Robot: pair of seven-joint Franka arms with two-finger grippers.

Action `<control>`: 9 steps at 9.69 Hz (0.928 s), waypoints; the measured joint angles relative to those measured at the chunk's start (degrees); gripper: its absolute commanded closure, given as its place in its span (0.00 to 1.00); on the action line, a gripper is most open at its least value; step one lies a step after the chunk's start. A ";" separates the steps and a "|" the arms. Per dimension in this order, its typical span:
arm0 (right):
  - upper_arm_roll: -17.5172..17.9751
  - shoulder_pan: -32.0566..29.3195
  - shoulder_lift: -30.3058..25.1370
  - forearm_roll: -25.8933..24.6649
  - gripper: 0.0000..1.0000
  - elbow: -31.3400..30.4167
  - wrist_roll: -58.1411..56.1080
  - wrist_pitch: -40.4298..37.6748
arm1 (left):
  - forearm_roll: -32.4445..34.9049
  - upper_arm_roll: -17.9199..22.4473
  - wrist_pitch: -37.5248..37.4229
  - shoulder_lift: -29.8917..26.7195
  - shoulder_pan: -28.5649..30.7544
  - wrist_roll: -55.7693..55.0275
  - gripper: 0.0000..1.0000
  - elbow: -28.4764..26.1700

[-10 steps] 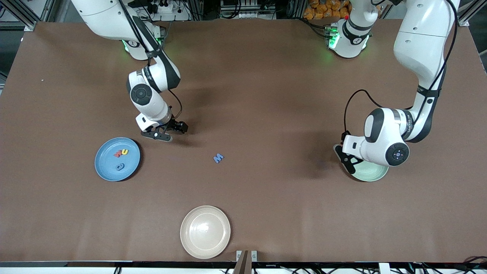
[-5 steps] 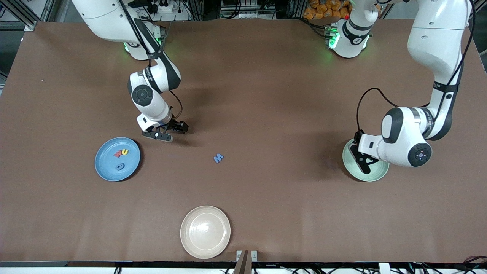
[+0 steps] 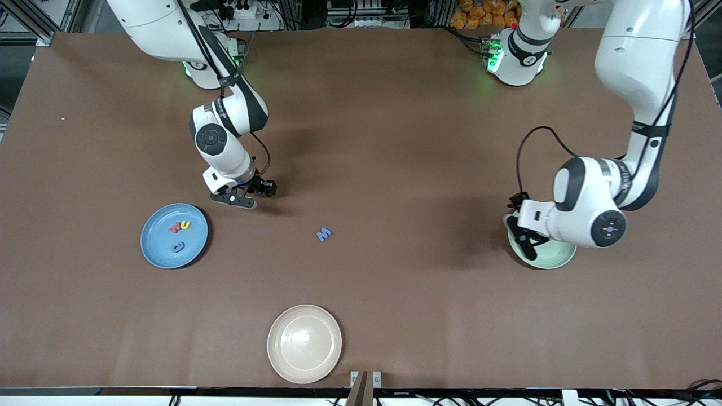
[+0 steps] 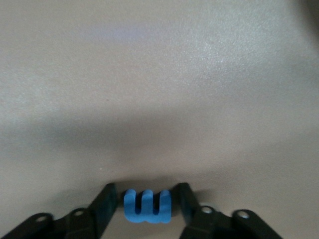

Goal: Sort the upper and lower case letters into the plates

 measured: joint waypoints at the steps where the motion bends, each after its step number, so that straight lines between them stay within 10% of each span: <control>1: 0.07 -0.01 -0.51 0.00 1.00 -0.08 0.03 -0.09 | -0.66 -0.34 1.19 0.27 -3.92 -8.41 0.00 0.93; 9: -2.19 -8.03 -2.45 -1.49 1.00 5.88 -6.93 1.63 | -13.85 -0.75 46.40 12.26 -27.96 -27.54 0.00 8.79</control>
